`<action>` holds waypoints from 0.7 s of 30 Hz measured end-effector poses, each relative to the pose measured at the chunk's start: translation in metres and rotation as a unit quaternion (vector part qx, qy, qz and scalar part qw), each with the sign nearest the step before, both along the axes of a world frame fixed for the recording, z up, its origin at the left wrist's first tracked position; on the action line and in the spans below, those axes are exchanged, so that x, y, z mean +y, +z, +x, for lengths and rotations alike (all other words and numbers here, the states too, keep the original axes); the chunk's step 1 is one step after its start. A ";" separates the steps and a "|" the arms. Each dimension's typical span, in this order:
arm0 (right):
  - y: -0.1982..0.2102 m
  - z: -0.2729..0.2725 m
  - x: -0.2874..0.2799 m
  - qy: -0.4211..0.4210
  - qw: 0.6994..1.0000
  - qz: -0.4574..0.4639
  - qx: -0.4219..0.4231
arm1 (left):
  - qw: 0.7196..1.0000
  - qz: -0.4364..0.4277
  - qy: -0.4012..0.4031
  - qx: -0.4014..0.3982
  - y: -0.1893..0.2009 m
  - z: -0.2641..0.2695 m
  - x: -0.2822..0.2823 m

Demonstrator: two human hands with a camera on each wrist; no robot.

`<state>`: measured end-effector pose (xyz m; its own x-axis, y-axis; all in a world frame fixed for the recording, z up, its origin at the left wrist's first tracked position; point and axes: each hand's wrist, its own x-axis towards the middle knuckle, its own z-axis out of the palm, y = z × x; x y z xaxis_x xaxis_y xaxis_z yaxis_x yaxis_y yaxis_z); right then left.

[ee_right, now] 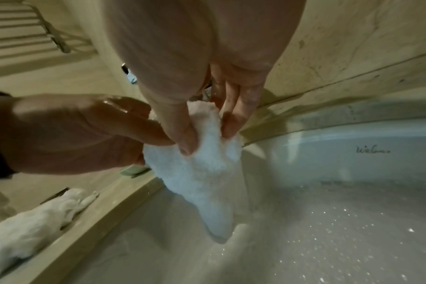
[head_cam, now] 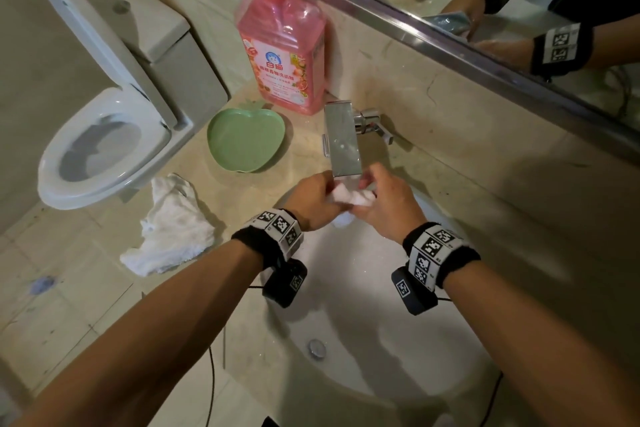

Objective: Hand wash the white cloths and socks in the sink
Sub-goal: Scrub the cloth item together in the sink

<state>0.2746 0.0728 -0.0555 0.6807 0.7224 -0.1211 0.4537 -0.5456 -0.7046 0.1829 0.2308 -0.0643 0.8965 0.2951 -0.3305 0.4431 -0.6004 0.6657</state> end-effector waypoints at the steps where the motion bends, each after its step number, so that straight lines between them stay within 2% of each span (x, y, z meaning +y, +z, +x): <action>1: 0.001 0.001 0.001 0.004 1.000 -0.005 0.004 | 1.000 -0.016 0.007 -0.007 0.002 -0.001 0.001; 6: 0.001 0.004 0.003 0.057 0.995 -0.046 0.066 | 0.993 -0.104 0.037 -0.031 0.012 -0.010 0.011; 10: -0.002 0.012 0.005 0.055 0.992 -0.054 0.101 | 0.990 -0.099 0.087 -0.054 0.014 -0.020 0.021; 15: -0.006 0.018 0.014 0.096 0.989 -0.055 0.102 | 0.992 -0.027 0.088 -0.083 0.014 -0.025 0.030; 18: -0.011 0.019 0.015 0.048 0.993 -0.049 0.092 | 0.989 0.005 0.127 -0.078 0.015 -0.027 0.039; 21: -0.010 0.014 0.022 -0.007 0.994 -0.022 0.105 | 0.993 0.033 0.105 -0.029 0.013 -0.028 0.042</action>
<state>0.2882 0.0950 -0.0658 0.6470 0.7039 -0.2932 0.2916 -0.5837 -0.7578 0.1545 0.2730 -0.0510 0.8296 0.4976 -0.2532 0.5252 -0.5416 0.6564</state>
